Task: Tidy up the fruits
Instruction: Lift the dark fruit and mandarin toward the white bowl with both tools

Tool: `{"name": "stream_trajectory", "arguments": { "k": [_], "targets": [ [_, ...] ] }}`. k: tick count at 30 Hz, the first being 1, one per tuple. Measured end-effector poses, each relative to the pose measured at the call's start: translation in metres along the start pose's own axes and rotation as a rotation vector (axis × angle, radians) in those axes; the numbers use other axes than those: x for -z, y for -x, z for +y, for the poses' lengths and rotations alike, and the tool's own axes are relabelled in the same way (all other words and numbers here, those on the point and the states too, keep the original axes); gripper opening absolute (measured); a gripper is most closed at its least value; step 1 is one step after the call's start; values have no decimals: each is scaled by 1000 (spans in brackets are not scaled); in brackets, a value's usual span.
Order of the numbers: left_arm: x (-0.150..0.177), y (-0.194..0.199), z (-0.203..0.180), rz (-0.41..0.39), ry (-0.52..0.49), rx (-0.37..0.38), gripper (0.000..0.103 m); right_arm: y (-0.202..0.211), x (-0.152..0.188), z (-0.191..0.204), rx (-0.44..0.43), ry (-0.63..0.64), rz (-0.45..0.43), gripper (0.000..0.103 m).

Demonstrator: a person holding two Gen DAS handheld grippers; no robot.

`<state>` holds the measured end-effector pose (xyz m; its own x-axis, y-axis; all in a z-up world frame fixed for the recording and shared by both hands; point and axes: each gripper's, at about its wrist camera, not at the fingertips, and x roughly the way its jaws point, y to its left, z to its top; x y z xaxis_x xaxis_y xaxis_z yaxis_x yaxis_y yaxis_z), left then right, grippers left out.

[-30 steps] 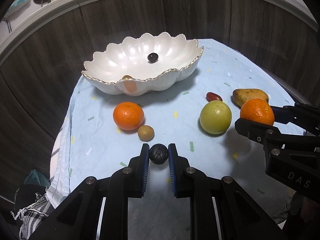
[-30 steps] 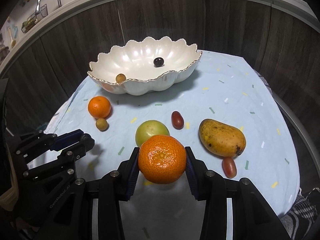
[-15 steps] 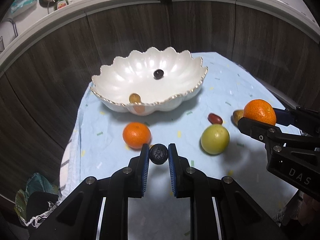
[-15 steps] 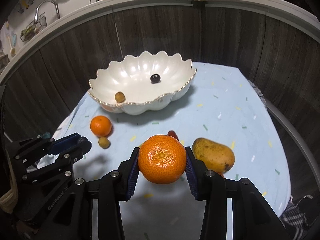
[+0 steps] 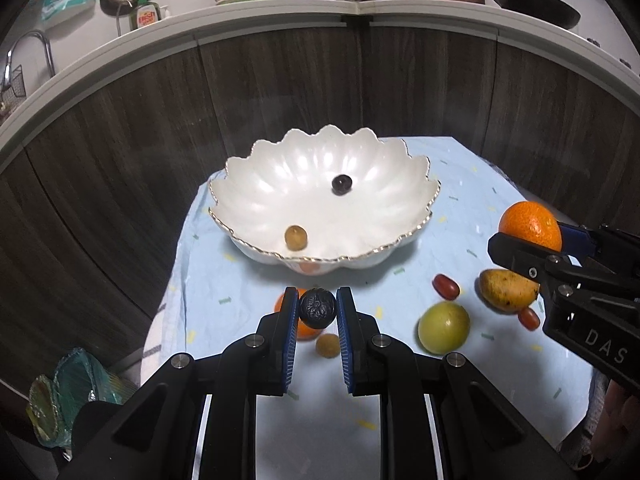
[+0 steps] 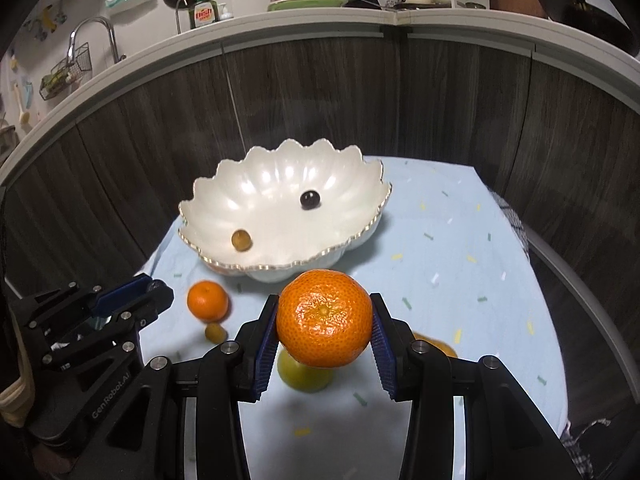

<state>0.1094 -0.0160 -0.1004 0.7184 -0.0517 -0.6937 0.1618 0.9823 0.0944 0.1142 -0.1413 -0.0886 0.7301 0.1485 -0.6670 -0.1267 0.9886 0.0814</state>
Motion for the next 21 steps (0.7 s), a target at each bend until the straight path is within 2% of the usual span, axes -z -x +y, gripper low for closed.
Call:
{"name": "stream_trajectory", "arguments": {
  "k": [21],
  "targets": [
    [-56, -9, 21, -76, 52, -27, 20, -7, -63, -2, 5, 1, -86, 43]
  ]
}}
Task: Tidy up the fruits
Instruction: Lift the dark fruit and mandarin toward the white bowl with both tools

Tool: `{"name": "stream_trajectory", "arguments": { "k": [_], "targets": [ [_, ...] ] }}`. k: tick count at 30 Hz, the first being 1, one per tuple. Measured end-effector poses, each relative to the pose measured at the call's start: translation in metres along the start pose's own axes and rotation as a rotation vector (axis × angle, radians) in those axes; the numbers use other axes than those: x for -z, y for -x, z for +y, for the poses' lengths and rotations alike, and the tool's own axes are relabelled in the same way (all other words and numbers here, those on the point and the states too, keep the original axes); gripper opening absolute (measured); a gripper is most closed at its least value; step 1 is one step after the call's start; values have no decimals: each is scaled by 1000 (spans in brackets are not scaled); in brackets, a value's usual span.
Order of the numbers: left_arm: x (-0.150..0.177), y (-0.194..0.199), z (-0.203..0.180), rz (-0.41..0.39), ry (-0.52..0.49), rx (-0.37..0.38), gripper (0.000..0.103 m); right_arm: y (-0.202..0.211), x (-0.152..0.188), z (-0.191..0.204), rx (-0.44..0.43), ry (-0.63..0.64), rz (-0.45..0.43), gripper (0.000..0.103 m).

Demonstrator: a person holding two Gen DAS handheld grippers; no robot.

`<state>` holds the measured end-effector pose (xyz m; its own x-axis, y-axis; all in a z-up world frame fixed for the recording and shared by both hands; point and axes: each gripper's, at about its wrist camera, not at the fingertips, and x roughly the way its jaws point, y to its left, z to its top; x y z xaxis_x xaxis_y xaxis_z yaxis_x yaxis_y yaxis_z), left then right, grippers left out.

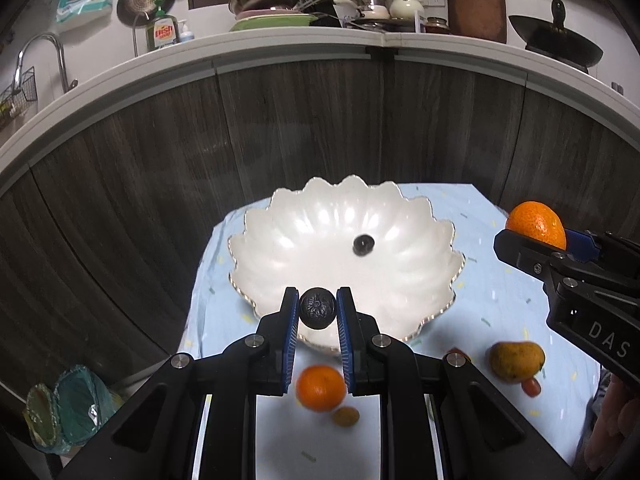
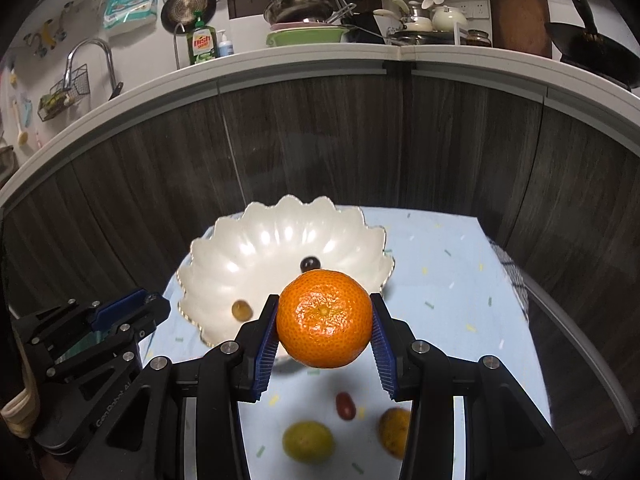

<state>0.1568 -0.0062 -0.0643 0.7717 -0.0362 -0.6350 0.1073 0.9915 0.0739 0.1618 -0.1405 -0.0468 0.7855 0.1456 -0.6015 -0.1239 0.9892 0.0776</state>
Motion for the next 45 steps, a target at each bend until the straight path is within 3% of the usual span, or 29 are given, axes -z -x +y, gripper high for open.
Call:
{"name": "stream_trajectory", "arguments": {
  "k": [19, 45],
  "targets": [
    [-30, -38, 15, -12, 4, -29, 20, -38, -25, -3, 24, -3, 25, 43],
    [-19, -109, 36, 106, 34, -46, 20, -107, -8, 2, 14, -8, 177, 43]
  ]
}}
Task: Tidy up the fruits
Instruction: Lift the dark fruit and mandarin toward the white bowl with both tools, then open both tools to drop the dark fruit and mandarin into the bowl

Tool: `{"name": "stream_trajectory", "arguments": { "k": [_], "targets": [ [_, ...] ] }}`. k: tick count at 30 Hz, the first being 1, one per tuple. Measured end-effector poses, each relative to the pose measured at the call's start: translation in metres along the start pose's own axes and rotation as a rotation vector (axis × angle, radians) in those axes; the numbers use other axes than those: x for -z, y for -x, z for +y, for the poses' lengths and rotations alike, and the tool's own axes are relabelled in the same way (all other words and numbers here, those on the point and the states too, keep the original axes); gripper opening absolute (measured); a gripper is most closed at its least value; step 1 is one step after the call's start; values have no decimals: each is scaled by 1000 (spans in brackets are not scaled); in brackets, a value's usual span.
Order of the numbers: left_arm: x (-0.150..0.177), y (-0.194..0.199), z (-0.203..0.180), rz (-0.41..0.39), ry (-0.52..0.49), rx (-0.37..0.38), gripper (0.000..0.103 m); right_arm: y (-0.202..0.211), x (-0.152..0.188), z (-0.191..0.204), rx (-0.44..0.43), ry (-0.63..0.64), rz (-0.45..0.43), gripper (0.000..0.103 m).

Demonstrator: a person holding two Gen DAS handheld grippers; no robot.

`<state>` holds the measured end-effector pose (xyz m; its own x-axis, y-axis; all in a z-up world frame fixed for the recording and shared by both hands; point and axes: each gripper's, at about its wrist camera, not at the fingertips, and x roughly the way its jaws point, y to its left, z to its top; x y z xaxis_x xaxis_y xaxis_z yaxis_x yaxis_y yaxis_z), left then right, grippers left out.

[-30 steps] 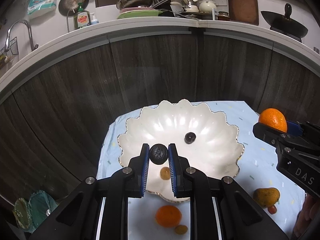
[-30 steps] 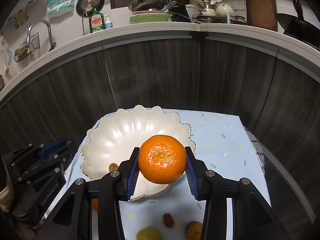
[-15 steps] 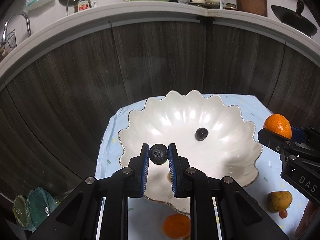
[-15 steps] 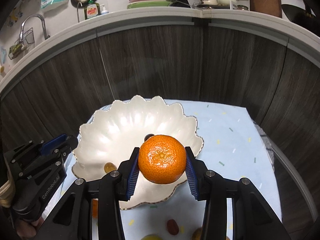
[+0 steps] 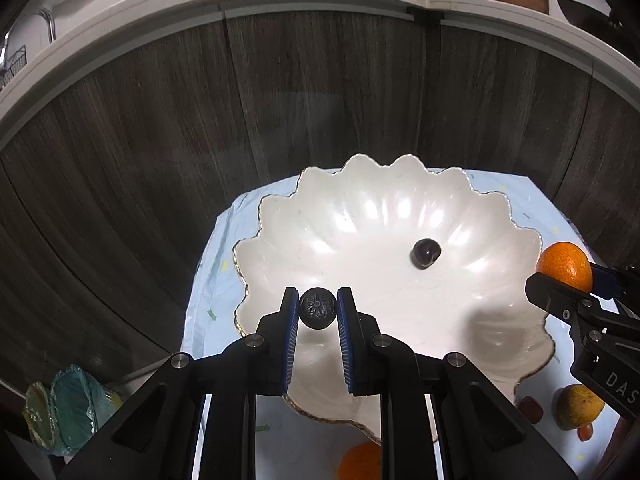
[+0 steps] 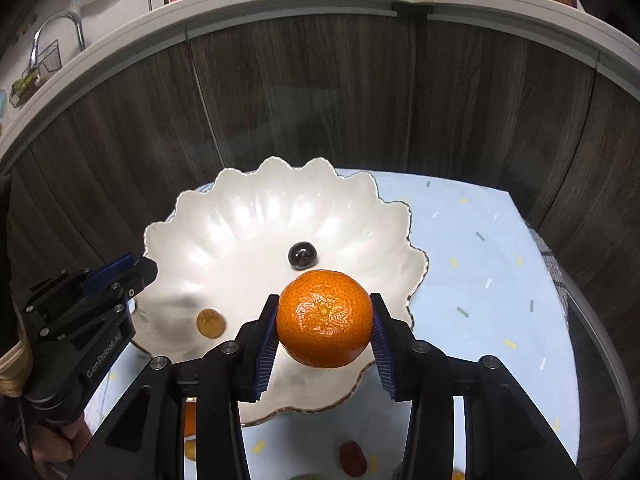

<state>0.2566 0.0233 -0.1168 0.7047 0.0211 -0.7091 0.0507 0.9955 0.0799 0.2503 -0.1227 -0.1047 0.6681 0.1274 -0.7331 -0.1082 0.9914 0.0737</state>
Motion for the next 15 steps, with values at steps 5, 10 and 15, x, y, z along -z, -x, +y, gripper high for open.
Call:
{"name": "stream_trajectory", "arguments": {
  "k": [5, 10, 15],
  "targets": [
    [2, -8, 0, 23, 2, 12, 21, -8, 1, 0, -6, 1, 23, 43],
    [4, -8, -1, 22, 1, 6, 41, -15, 1, 0, -19, -1, 49, 44],
    [3, -8, 2, 28, 2, -8, 53, -11, -1, 3, 3, 16, 38, 61]
  ]
}}
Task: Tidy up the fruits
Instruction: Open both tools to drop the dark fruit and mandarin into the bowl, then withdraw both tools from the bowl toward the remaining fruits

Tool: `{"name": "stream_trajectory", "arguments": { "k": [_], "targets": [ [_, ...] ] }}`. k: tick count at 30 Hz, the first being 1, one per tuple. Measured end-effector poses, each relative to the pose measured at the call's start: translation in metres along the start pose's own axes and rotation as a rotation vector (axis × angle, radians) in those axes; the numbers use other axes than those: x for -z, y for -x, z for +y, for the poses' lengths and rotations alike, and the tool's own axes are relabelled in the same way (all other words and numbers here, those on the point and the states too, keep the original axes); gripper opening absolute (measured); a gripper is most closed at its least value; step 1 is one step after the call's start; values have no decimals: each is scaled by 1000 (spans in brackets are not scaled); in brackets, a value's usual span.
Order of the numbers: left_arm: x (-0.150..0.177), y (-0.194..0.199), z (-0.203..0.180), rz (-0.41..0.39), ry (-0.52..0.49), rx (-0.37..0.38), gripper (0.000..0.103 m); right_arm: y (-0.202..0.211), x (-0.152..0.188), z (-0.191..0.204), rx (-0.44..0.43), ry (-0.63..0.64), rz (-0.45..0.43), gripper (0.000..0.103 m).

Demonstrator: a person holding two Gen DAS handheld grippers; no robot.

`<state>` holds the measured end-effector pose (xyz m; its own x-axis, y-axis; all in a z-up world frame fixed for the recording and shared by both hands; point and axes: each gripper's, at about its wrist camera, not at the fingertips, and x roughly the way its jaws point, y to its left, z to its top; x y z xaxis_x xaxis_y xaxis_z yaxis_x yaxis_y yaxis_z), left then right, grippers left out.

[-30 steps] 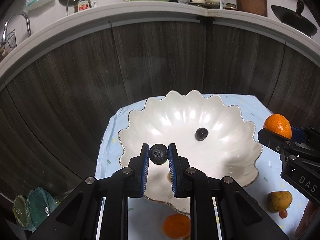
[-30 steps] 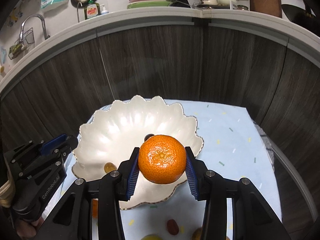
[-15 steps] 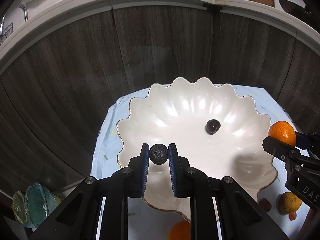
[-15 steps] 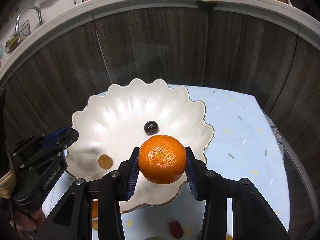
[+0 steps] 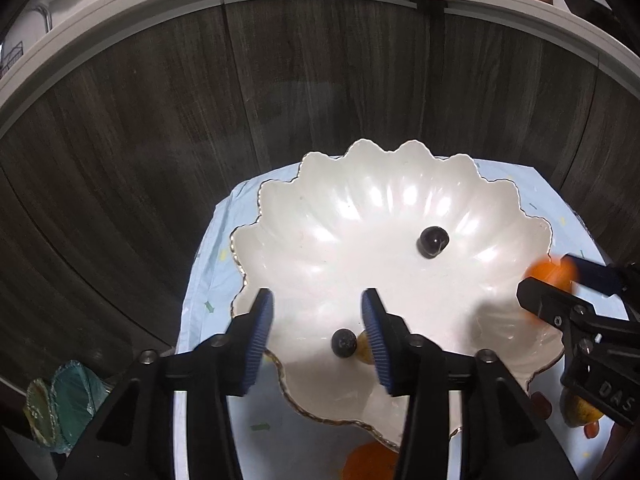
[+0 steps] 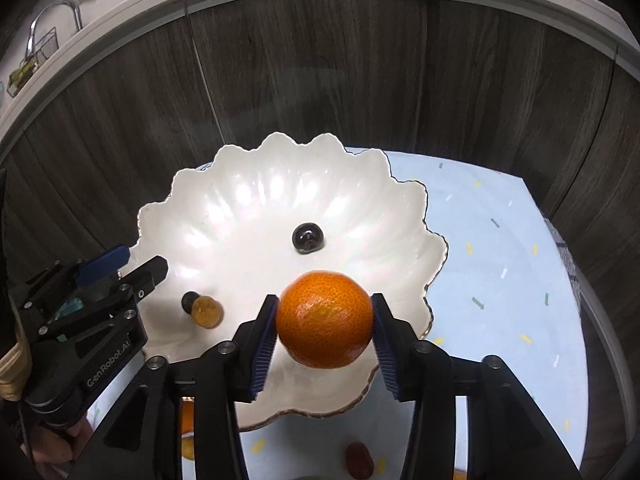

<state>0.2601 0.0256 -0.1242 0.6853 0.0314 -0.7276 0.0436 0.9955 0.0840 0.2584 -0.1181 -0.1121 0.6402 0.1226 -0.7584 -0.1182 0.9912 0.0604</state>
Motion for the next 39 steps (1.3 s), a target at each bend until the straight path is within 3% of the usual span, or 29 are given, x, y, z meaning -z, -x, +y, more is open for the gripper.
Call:
{"name": "stream_trajectory", "arguments": {
  "k": [2, 5, 12, 18, 39],
  "targets": [
    [-1, 3, 2, -9, 6, -7, 61, 5, -2, 1, 19, 1, -23, 79],
    [-3, 8, 3, -16, -1, -14, 63, 10, -5, 2, 25, 7, -42, 80],
    [-7, 22, 5, -44, 9, -27, 85, 21, -7, 0, 25, -12, -61, 80],
    [-6, 36, 9, -59, 12, -32, 93, 31, -5, -2, 25, -34, -73, 82],
    [12, 86, 0, -111, 0, 10, 98, 72, 15, -10, 27, -66, -108, 82]
  ]
}}
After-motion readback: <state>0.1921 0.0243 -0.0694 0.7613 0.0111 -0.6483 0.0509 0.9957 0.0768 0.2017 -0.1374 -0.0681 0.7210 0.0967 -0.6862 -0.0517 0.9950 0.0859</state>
